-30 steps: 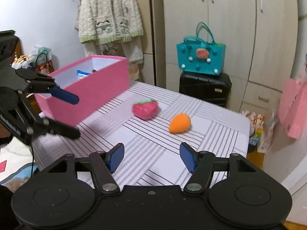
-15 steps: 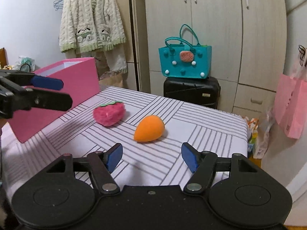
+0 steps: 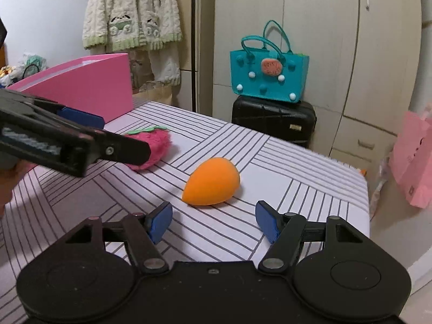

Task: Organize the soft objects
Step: 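Move both tools back to the strawberry pouch and orange sponge, then close the left tool on the strawberry pouch while the right tool grasps the orange sponge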

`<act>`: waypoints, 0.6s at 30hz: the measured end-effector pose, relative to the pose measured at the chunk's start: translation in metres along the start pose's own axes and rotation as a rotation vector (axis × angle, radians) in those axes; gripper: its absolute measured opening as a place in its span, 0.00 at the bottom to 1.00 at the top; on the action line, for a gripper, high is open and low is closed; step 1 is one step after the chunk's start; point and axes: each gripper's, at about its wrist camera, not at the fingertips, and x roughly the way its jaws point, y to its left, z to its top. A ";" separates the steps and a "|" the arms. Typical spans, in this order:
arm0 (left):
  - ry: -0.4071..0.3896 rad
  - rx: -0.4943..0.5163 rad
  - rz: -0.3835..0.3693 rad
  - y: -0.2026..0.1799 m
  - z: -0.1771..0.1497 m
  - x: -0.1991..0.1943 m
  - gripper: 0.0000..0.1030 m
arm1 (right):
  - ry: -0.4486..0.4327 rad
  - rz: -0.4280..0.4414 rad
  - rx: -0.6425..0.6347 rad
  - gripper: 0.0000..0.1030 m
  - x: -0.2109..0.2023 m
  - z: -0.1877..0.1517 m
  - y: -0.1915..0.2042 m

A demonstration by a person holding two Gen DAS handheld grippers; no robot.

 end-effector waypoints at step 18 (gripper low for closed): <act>0.095 -0.149 0.053 0.027 0.001 0.042 0.94 | 0.001 0.025 0.102 0.71 0.023 0.011 0.001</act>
